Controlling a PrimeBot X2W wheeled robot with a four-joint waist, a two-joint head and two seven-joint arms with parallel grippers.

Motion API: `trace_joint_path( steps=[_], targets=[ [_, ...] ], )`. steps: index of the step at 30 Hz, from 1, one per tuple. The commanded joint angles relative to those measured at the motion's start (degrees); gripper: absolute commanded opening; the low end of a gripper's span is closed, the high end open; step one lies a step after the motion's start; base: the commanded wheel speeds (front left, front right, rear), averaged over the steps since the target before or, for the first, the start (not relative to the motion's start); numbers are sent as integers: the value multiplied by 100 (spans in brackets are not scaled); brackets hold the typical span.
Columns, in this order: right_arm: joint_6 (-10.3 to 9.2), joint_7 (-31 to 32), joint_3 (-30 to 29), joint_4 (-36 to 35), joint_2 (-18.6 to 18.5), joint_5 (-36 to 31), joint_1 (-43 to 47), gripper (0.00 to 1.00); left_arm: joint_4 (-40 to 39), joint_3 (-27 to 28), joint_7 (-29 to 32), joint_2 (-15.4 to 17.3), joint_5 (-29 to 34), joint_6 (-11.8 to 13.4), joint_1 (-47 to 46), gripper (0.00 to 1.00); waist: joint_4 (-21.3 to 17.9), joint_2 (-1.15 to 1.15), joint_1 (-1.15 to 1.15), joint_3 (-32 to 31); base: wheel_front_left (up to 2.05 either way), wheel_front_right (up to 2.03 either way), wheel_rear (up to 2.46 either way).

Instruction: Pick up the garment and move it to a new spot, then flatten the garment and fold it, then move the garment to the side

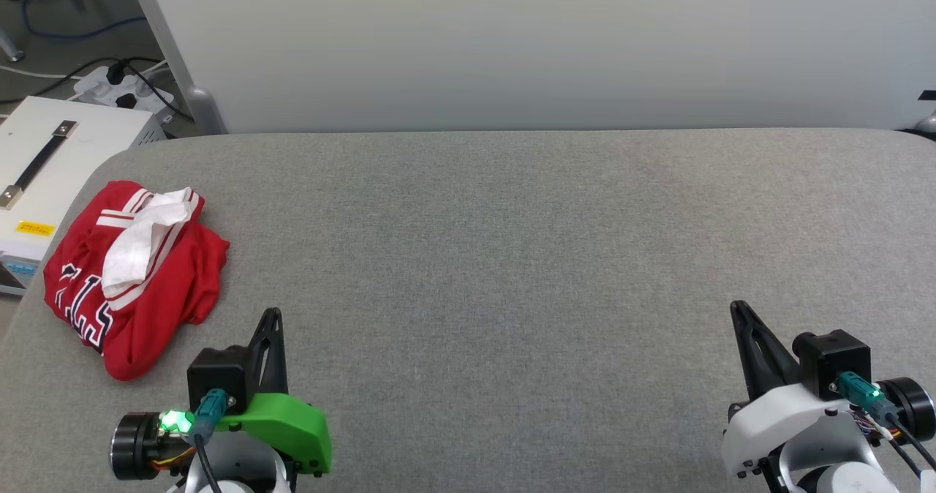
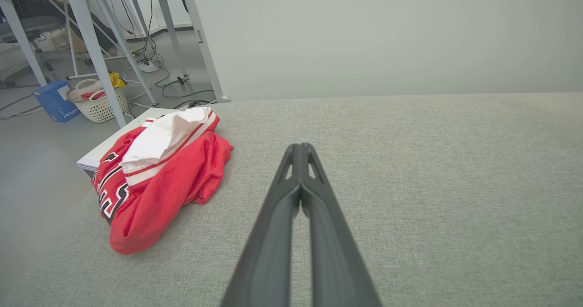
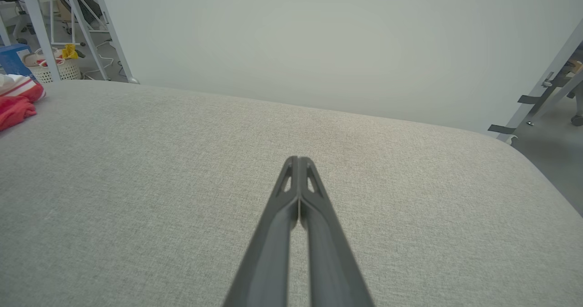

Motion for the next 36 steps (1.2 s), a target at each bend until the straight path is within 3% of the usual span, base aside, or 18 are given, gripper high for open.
trace_joint_path(
  steps=[1,27,28,36],
  targets=[
    [-4,16,4,-27,6,-55,-94,0,-14,6,-5,-24,54,24,-100,0,0,0,0,0,0,0,0],
    [-4,16,4,-27,6,-55,-94,0,-14,6,-5,-24,54,24,-100,0,0,0,0,0,0,0,0],
    [0,0,1,-1,0,0,0,100,0,0,0,0,0,0,0,100,0,0,0,0,0,0,0],
    [0,-51,-31,-7,0,56,2,100,-8,-12,-52,0,-22,35,-1,100,-1,0,0,6,0,0,0]
  ],
)
